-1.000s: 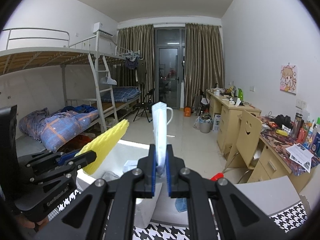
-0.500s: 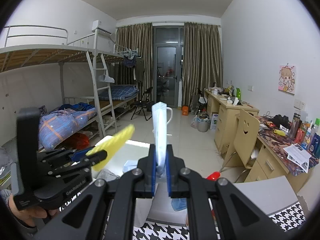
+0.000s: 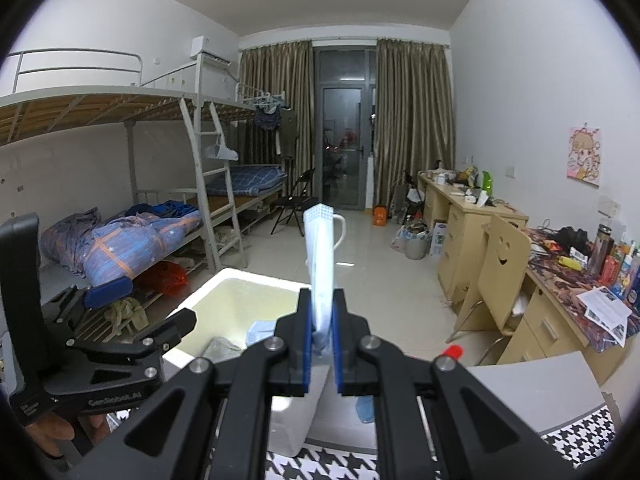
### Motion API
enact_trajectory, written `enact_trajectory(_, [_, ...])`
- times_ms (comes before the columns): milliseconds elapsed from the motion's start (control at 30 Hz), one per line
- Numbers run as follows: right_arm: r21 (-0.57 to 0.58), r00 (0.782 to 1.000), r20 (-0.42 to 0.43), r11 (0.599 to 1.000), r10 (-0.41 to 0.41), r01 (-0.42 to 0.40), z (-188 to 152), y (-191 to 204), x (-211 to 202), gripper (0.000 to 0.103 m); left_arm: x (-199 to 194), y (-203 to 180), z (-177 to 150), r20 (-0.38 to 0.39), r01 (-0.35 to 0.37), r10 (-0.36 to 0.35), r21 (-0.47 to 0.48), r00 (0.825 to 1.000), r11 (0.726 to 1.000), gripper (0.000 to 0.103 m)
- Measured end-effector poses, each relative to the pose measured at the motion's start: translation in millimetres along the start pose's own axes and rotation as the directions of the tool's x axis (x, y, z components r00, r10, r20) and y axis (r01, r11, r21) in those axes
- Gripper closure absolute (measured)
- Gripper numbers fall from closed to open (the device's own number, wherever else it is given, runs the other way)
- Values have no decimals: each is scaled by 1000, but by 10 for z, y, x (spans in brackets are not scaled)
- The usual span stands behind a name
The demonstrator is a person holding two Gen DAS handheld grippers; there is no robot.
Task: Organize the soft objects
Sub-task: 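Open the left gripper to drop the yellow net into the box, then lower the white mask into the box and open the right gripper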
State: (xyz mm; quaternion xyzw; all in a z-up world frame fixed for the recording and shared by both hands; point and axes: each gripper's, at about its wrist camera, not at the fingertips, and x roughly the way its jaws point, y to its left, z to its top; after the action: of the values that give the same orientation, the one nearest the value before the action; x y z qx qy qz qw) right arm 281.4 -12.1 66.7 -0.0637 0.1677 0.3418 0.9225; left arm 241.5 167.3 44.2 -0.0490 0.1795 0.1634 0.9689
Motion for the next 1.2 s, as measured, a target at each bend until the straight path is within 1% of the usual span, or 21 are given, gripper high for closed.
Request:
enact_trajectory(300, [-3,999,-15,999,47,-48,22,125,131,92,-164,153,-28,9,-41,41,-11,999,999,1])
enact_trajectory(533, [19,994,-60,995,94,-93,13,212,323,92,-294,272,-71,15,-62,62,-25,998,998,1])
enact_trajectory(800, [45,987,-108,993,117,-113,-17,240,505,91,-363,341,-112,13,-87,88,-32,996,996,1])
enact_trajectory(900, [40,986,-125,993,112,-108,-20,259,578,91,-385,350,-132,15,-94,95,-31,995,995,1])
enact_trajectory(1000, [28,988,-129,997,80,-77,-47,280,638,91,-412,360,-154,16,-98,98,-30,995,995,1])
enact_trajectory(1067, [24,989,-135,998,63,-60,-71,279,682,87,-421,364,-160,18,-95,96,-32,995,995,1])
enact_trajectory(1133, [21,986,-152,998,61,-59,-100,282,729,73,-429,363,-165,20,-97,98,-30,995,995,1])
enact_trajectory(1167, [22,985,-163,998,64,-61,-116,282,747,68,-426,368,-163,21,-98,99,-30,995,995,1])
enact_trajectory(1200, [21,983,-173,998,62,-59,-124,282,756,55,-428,371,-165,22,-98,99,-31,995,995,1])
